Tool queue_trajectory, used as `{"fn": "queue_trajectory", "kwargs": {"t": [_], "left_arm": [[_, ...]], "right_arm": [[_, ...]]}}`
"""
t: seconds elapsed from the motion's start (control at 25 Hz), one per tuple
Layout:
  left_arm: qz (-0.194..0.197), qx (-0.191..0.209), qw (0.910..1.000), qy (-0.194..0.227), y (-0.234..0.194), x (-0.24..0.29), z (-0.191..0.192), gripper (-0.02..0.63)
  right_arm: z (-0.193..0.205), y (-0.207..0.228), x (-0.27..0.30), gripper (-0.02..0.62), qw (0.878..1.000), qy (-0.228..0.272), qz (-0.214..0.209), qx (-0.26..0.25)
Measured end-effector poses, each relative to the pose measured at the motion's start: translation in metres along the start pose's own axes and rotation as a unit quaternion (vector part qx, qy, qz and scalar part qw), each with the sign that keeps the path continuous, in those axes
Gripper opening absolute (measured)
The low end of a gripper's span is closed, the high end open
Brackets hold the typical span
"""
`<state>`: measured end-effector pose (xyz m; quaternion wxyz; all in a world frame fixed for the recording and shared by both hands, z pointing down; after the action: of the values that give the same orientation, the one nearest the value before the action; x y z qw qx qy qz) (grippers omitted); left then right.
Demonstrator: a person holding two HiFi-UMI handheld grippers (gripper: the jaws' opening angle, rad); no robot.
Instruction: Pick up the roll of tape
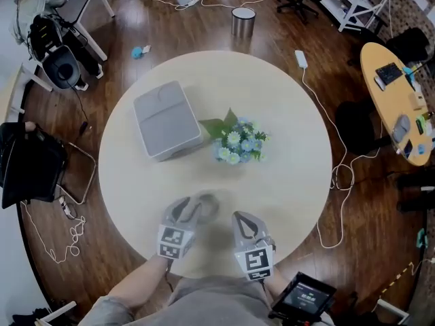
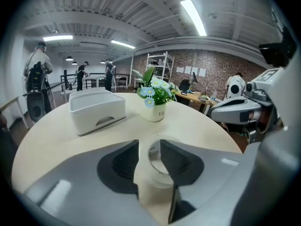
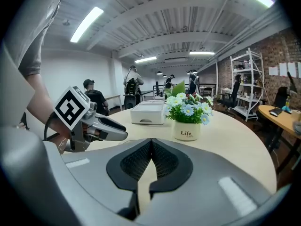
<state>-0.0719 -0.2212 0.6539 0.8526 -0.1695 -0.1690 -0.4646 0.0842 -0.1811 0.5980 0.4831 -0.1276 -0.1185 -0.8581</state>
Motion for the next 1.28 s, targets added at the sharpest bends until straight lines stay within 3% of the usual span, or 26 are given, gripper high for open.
{"fn": "queue_trajectory", "kwargs": {"t": [0.2, 0.44, 0.76, 1.04, 1.28], "left_arm": [[0.032, 0.023, 0.9976, -0.056, 0.000, 0.025, 0.009, 0.178], [0.060, 0.051, 0.9889, -0.125, -0.001, 0.047, 0.024, 0.183], [0.080, 0.089, 0.9760, -0.182, 0.002, 0.066, 0.037, 0.183], [0.085, 0.108, 0.9680, -0.210, 0.003, 0.070, 0.040, 0.175], [0.080, 0.111, 0.9685, -0.208, 0.004, 0.070, 0.041, 0.123]], "right_arm": [[0.003, 0.005, 0.010, 0.014, 1.000, -0.009, 0.000, 0.005], [0.001, 0.012, 0.016, 0.014, 1.000, -0.010, 0.005, 0.009], [0.006, 0.021, 0.018, 0.014, 1.000, -0.017, 0.015, 0.015], [0.007, 0.024, 0.017, 0.014, 0.999, -0.017, 0.022, 0.022], [0.006, 0.025, 0.014, 0.014, 0.999, -0.015, 0.026, 0.018]]}}
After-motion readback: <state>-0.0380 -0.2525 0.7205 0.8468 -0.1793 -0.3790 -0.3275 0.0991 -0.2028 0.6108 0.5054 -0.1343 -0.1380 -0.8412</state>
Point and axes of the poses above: the fingertips, and each gripper's own axes: x forward along the fingers, y to its right, z out of its underside, the point moved 4 cm from there along -x, backward along the fingers, and after that the axes turned 11 degrees about y, right-handed, at the moved point
